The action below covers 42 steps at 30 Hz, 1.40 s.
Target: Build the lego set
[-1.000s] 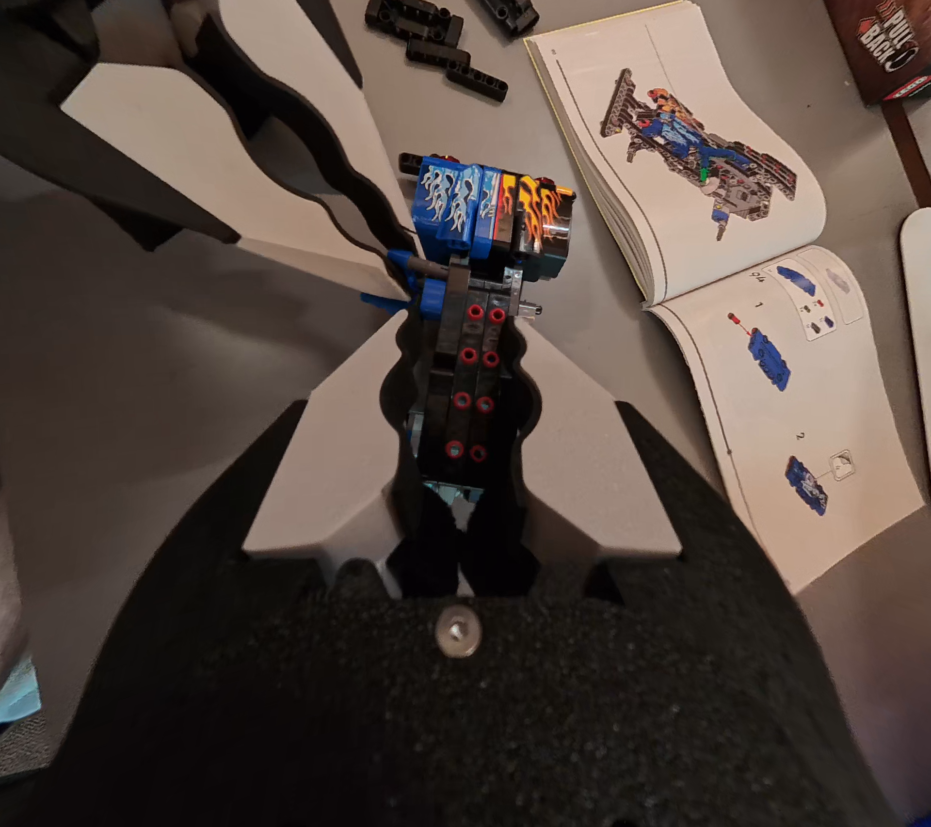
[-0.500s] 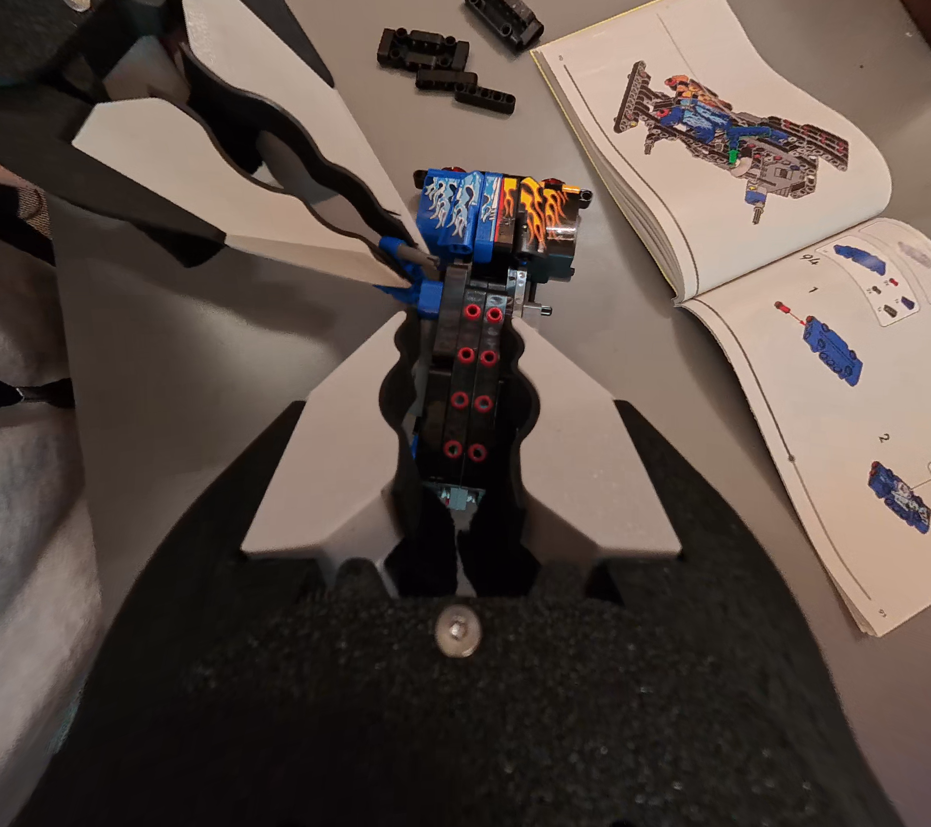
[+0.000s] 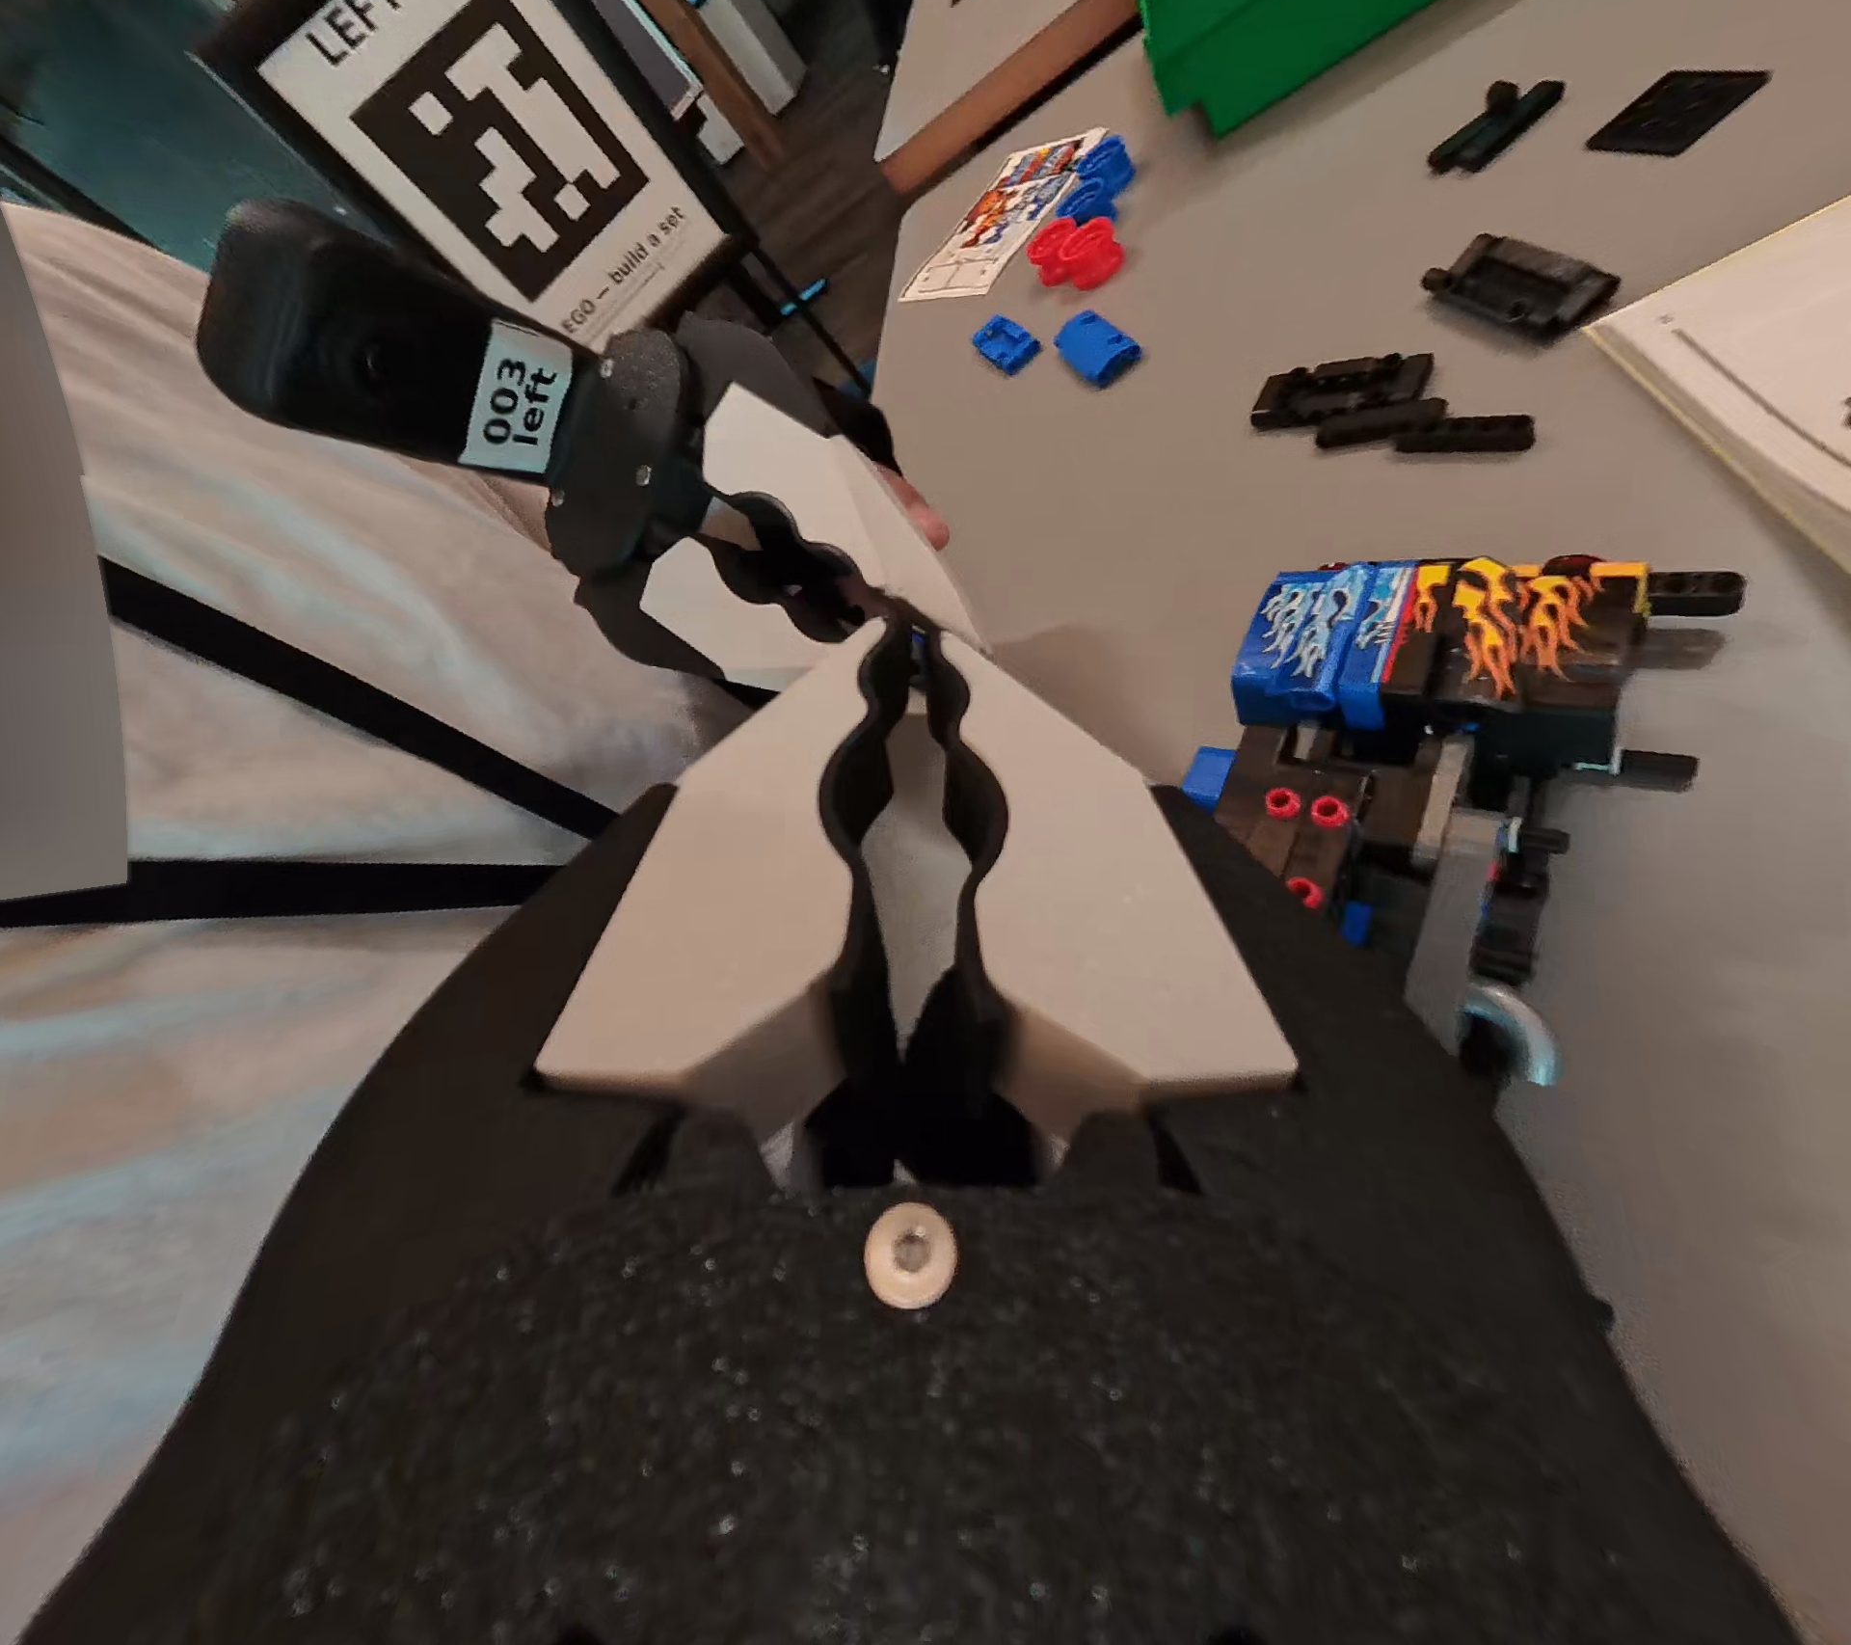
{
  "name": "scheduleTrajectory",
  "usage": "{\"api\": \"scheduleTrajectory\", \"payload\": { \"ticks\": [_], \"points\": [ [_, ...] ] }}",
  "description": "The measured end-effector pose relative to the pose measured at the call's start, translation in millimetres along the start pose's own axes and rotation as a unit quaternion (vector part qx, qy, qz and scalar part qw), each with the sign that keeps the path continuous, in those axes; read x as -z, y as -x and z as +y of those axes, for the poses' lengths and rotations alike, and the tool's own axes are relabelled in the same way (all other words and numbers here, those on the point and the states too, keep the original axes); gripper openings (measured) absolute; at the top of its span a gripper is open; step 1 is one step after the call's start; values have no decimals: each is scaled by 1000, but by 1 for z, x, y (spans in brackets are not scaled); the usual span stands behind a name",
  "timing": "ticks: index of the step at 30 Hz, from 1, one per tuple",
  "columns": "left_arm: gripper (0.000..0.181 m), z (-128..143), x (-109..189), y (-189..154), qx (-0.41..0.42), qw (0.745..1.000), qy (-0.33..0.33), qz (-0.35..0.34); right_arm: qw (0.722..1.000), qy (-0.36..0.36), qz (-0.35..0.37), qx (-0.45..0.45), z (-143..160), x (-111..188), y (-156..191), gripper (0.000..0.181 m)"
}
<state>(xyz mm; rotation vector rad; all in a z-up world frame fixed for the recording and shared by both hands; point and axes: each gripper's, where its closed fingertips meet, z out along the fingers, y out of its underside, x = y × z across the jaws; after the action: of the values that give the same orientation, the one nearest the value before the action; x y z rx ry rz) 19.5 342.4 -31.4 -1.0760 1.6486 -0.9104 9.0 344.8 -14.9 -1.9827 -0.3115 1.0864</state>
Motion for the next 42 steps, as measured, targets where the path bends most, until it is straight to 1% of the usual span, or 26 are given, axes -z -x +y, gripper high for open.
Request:
{"api": "scheduleTrajectory", "payload": {
  "ticks": [3, 5, 8, 11, 13, 15, 18, 22, 32, 37, 39, 40, 41, 42],
  "points": [
    [6, -4, 6, 1, 12, 1000, -19, -10, 1000, -4, -12, -7, 0, -1, 1, 1],
    [5, -11, 11, 0, 18, 999, -40, -15, 999, -18, -34, -23, -4, 1, 4, 0],
    [5, -15, 15, 2, 9, 998, -50, -26, 996, -38, -68, -41, -10, 2, 10, 1],
    [6, -16, 18, 4, 8, 998, -56, -29, 988, -33, -134, -72, -10, 1, 26, 20],
    [5, -18, 19, 2, 2, 998, -58, -31, 986, -35, -142, -78, -9, -1, 27, 16],
    [5, -19, 20, 1, -10, 998, -60, -35, 988, -33, -133, -73, -8, -3, 25, 4],
    [5, -24, 24, -1, -17, 996, -77, -39, 986, -29, -144, -77, -8, -2, 30, 3],
    [6, -33, 31, -5, -22, 993, -114, -38, 978, -33, -180, -101, -9, -1, 37, 3],
    [6, -40, 37, -12, -13, 990, -142, -12, 968, -22, -222, -119, -5, -1, 44, 3],
    [6, -38, 37, -12, -22, 990, -137, -14, 966, -19, -226, -123, -4, -2, 43, 3],
    [5, -35, 35, -11, -24, 992, -120, -20, 969, -18, -216, -118, -3, -2, 41, 3],
    [5, -33, 34, -10, -21, 994, -108, -21, 972, -19, -206, -109, -3, -2, 39, 3],
    [5, -30, 32, -8, -15, 995, -96, -21, 979, -18, -181, -87, -3, -2, 35, 4],
    [5, -25, 29, -3, -4, 996, -86, -27, 989, -17, -139, -54, -3, 0, 26, 5]
  ]
}}
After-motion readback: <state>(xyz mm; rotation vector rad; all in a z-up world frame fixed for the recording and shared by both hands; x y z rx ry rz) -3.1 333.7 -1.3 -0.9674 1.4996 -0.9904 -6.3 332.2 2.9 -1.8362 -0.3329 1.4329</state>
